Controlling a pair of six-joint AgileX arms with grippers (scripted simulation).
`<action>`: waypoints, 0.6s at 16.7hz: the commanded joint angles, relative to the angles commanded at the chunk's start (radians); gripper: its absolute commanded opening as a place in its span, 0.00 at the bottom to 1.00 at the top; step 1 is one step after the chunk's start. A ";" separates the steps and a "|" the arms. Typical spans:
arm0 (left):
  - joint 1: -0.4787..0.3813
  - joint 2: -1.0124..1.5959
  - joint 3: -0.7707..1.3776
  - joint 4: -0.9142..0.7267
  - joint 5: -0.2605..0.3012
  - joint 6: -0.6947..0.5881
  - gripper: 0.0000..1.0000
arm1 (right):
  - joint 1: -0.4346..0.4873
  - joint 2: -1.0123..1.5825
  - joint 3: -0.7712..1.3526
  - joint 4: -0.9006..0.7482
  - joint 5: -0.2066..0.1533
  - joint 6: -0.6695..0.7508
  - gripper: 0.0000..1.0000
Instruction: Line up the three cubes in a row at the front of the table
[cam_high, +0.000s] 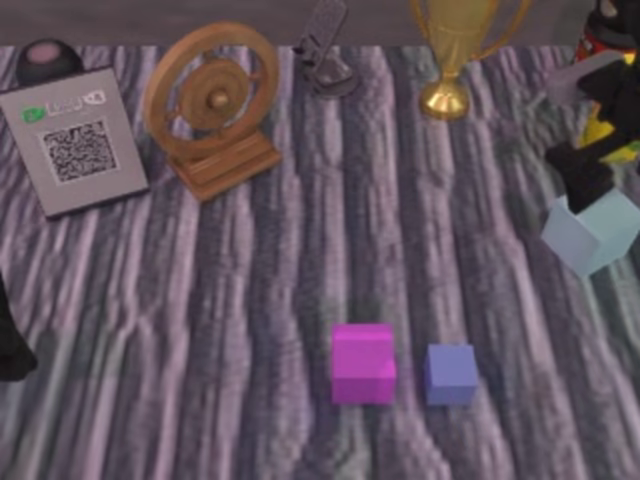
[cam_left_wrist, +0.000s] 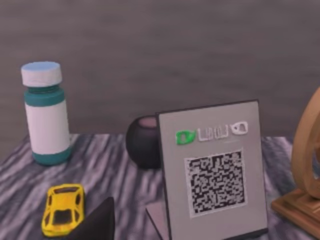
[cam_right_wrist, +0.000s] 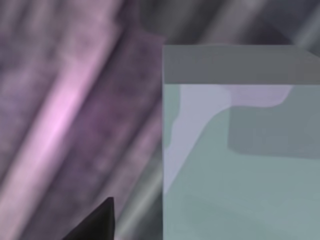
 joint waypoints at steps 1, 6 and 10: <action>0.000 0.000 0.000 0.000 0.000 0.000 1.00 | 0.000 0.000 0.000 0.000 0.000 0.000 1.00; 0.000 0.000 0.000 0.000 0.000 0.000 1.00 | -0.003 0.003 -0.017 0.019 0.000 -0.001 1.00; 0.000 0.000 0.000 0.000 0.000 0.000 1.00 | 0.000 0.048 -0.113 0.166 0.001 0.001 1.00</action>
